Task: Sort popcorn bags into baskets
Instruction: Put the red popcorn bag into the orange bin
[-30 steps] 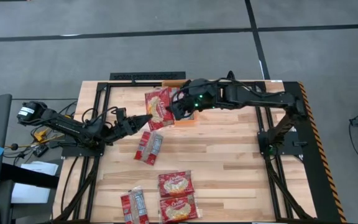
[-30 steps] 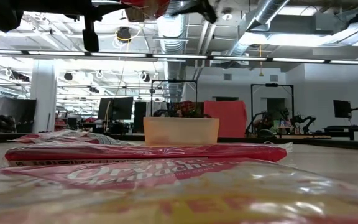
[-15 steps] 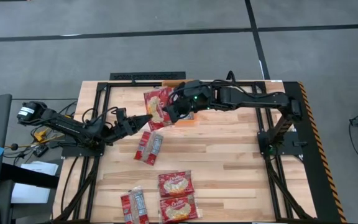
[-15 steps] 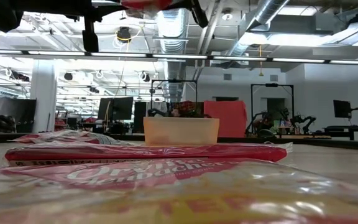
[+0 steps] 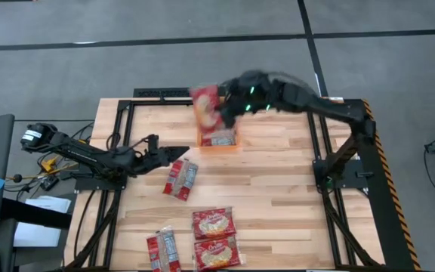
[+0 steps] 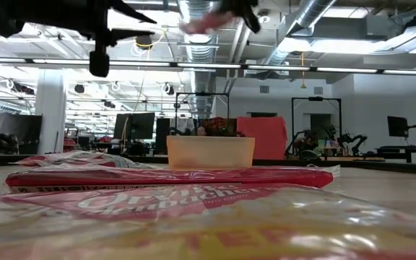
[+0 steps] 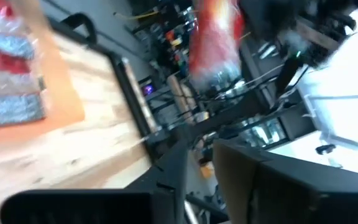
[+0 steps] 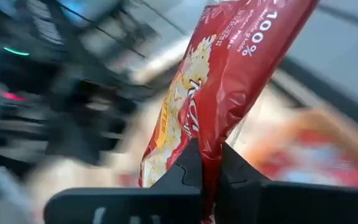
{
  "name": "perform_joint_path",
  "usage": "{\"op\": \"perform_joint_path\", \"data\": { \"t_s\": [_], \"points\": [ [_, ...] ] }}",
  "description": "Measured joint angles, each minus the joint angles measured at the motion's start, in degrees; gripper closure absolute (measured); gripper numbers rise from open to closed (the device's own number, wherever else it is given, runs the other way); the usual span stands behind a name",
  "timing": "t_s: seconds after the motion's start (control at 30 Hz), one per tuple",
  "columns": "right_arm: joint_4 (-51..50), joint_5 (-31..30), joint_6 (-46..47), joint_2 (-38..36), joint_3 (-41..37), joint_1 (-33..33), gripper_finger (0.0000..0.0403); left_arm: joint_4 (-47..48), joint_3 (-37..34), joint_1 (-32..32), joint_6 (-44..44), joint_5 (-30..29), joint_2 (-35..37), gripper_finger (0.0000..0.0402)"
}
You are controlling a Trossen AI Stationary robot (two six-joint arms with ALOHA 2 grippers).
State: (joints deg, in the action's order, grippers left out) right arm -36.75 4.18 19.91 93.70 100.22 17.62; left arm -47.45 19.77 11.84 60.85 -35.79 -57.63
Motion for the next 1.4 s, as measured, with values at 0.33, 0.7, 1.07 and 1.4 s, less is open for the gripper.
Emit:
{"op": "perform_joint_path", "data": {
  "t_s": [0.33,0.7,1.07,1.4],
  "points": [
    [-10.24,4.74,-41.47,4.65,0.42,12.55,0.0388,7.03,-0.02,0.0,4.42,-0.48,0.0,0.0287],
    [-11.01,13.93,-58.9,17.56,0.97,13.08,0.0388,8.58,-0.02,0.0,4.97,-1.07,0.0,0.0286],
    [-16.46,14.12,-68.56,23.79,1.71,10.97,0.0387,11.23,-0.02,-0.02,6.3,-2.1,0.0,0.0286],
    [-16.65,13.93,-71.29,23.79,1.77,10.02,0.0355,11.07,-0.02,-0.11,6.44,-3.69,0.0,0.0286]
  ]
}}
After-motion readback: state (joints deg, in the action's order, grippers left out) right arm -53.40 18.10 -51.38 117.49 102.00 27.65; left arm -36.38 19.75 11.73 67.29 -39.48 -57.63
